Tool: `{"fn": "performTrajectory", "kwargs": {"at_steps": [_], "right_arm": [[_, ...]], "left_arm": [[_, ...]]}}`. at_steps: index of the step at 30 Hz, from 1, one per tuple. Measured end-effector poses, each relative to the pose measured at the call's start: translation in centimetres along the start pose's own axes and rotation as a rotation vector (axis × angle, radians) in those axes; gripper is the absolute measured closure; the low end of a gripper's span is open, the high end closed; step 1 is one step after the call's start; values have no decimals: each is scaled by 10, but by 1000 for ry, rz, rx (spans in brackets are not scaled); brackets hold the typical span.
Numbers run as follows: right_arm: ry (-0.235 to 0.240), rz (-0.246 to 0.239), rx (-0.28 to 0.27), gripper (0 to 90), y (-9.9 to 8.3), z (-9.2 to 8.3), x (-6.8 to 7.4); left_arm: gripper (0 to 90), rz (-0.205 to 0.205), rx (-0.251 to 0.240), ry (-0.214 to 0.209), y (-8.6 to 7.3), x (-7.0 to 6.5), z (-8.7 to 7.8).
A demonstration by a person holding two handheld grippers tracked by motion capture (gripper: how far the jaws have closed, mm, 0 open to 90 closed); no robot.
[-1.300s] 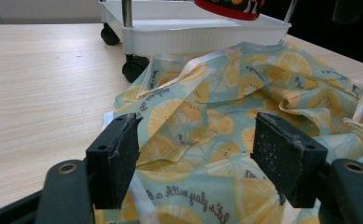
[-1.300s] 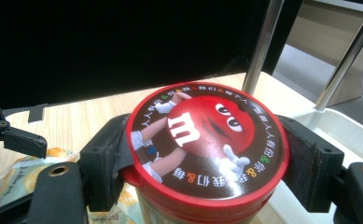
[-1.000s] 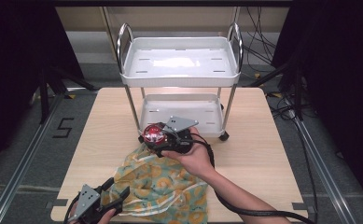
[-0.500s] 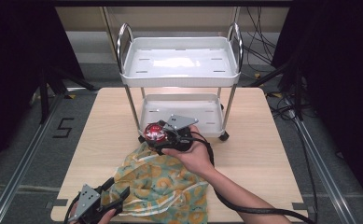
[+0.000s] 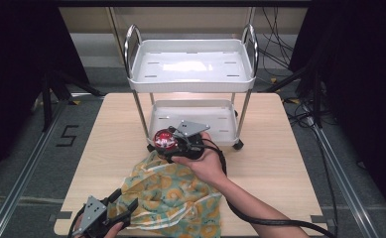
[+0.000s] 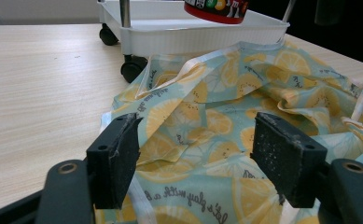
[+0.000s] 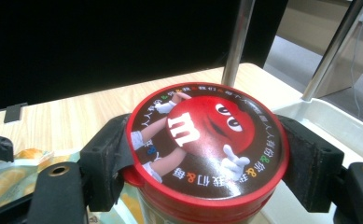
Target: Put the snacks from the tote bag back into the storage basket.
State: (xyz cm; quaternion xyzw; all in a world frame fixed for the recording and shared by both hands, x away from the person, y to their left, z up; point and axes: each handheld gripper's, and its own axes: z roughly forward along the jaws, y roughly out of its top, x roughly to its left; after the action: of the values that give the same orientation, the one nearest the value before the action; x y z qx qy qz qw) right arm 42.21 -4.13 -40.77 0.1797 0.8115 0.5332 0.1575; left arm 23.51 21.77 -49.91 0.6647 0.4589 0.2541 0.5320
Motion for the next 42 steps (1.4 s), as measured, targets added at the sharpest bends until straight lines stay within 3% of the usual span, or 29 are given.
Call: {"fn": "performTrajectory", "kwargs": {"at_steps": [3, 6, 7, 8, 14, 18, 21, 25, 31, 35, 42], "right_arm": [[-13, 15, -4, 266, 0, 0, 0], [-15, 10, -9, 266, 0, 1, 0], [-11, 31, -2, 266, 0, 2, 1], [-18, -16, -8, 266, 0, 3, -3], [-2, 6, -15, 266, 2, 6, -1], [-11, -3, -7, 266, 2, 6, -1], [-16, 21, 1, 266, 2, 7, -1], [-17, 0, -1, 266, 1, 9, -3], [-22, 21, -3, 266, 0, 11, -2], [-22, 9, -5, 266, 1, 13, -3], [-29, 16, -2, 266, 1, 13, -6]], "left_arm": [[311, 14, 8, -6, 0, 2, 0], [311, 4, 4, 1, 0, 1, 0], [311, 0, -2, -1, 0, 0, 0], [311, 0, -2, -1, 0, 0, 0], [311, 3, 0, -2, 0, 1, 0], [311, 6, 4, -1, 0, 1, -1], [312, 4, 0, -2, 0, 1, -1], [311, 4, 0, -1, 0, 1, -1], [312, 10, 1, 1, 0, 1, -1], [311, 9, -5, -12, 0, 2, -1], [311, 7, 5, 3, 0, 1, -1]]}}
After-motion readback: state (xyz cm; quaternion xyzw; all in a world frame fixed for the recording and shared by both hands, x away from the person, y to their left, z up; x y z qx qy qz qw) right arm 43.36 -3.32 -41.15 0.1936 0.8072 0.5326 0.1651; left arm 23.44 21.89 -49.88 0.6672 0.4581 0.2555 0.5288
